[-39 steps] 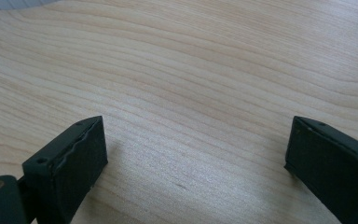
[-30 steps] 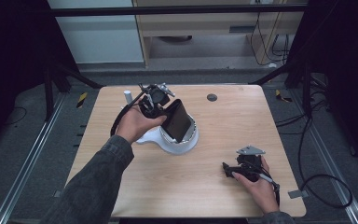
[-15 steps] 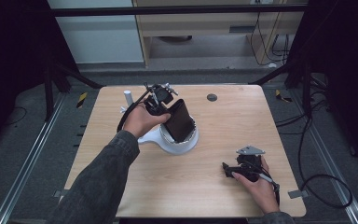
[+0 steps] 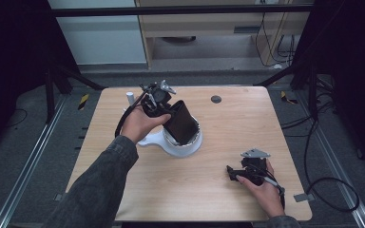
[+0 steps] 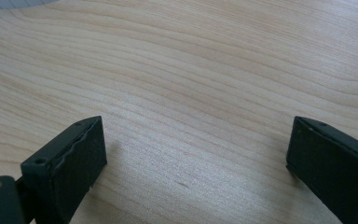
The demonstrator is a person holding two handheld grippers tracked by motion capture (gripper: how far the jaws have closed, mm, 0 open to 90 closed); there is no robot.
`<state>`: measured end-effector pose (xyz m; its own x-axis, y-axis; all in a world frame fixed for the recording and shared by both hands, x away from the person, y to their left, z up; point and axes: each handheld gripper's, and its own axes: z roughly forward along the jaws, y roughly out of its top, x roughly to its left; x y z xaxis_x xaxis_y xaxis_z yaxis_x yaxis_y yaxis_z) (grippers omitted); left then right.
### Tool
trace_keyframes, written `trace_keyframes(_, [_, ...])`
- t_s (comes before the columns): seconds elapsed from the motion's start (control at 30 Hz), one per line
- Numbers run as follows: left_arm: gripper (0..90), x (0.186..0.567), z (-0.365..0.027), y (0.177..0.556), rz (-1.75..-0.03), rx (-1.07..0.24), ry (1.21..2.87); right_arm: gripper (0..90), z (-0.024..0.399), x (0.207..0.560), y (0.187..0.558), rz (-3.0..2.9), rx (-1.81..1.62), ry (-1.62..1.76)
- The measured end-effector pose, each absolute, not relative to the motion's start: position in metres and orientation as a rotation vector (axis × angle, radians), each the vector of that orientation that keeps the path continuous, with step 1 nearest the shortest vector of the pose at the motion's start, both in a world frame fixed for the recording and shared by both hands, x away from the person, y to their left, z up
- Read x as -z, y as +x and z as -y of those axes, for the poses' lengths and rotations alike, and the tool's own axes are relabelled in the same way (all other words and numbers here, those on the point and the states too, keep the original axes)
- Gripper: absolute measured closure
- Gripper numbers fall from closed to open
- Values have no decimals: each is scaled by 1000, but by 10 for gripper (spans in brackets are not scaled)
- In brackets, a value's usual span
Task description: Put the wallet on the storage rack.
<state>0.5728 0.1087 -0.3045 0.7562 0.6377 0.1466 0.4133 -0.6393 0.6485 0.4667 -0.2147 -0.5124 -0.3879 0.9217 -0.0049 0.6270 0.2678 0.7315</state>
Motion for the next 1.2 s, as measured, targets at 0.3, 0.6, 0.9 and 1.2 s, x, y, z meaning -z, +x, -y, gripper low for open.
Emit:
trace_keyframes(0.3, [572,294,-118,564,-781,-540,2280,49,214,512,466,-2112,-915,1400])
trace_keyframes(0.6, [557,289,-122,562,-774,-543,2260,48,214,512,466,-2113,-915,1396])
trace_keyframes(0.9, [522,278,-125,556,-736,-552,2214,48,214,512,466,-2113,-915,1396])
trace_keyframes(1.2, [431,274,-124,550,-717,-567,2186,47,214,512,466,-2114,-916,1396])
